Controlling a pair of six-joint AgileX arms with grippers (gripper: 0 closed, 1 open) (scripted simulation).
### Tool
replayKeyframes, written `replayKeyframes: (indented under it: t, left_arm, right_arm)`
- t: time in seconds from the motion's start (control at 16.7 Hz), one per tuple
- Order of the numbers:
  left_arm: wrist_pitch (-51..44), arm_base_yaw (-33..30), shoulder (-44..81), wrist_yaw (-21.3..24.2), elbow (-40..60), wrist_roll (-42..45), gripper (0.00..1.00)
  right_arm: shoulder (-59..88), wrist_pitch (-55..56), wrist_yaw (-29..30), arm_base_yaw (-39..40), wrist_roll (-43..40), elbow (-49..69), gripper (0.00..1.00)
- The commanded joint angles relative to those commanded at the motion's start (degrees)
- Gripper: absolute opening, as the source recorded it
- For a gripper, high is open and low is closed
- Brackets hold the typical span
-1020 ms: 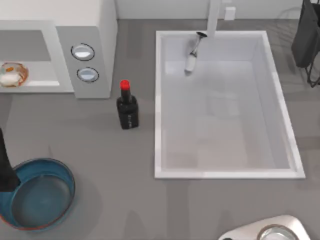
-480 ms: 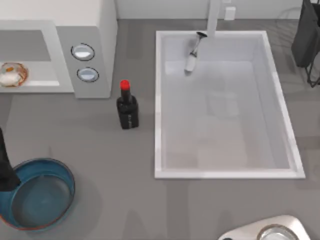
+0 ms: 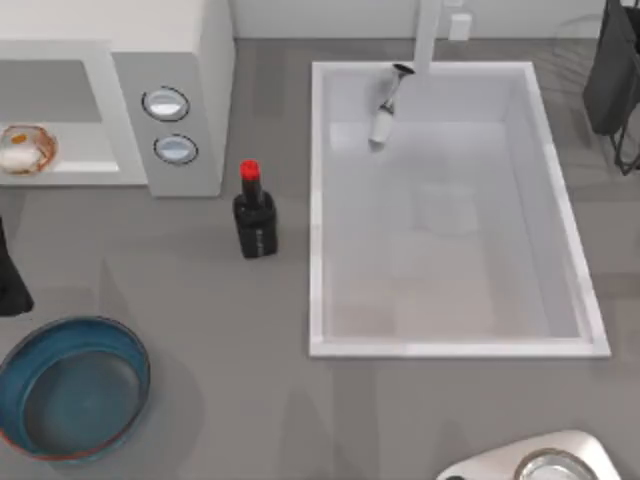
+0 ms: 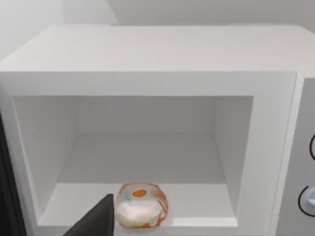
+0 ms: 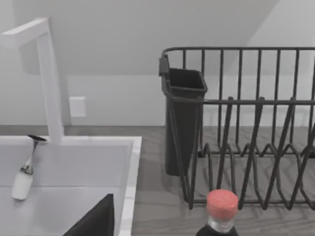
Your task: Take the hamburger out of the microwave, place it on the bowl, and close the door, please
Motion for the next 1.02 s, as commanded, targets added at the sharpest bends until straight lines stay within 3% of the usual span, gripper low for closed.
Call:
replayKeyframes:
  t: [1.02]
  left_arm:
    - [37.4,4.39,76.13,5.43,26.88,2.15,1.0]
  right_arm:
    - [0.0,0.0,0.0,0.0,0.0,0.0,1.0]
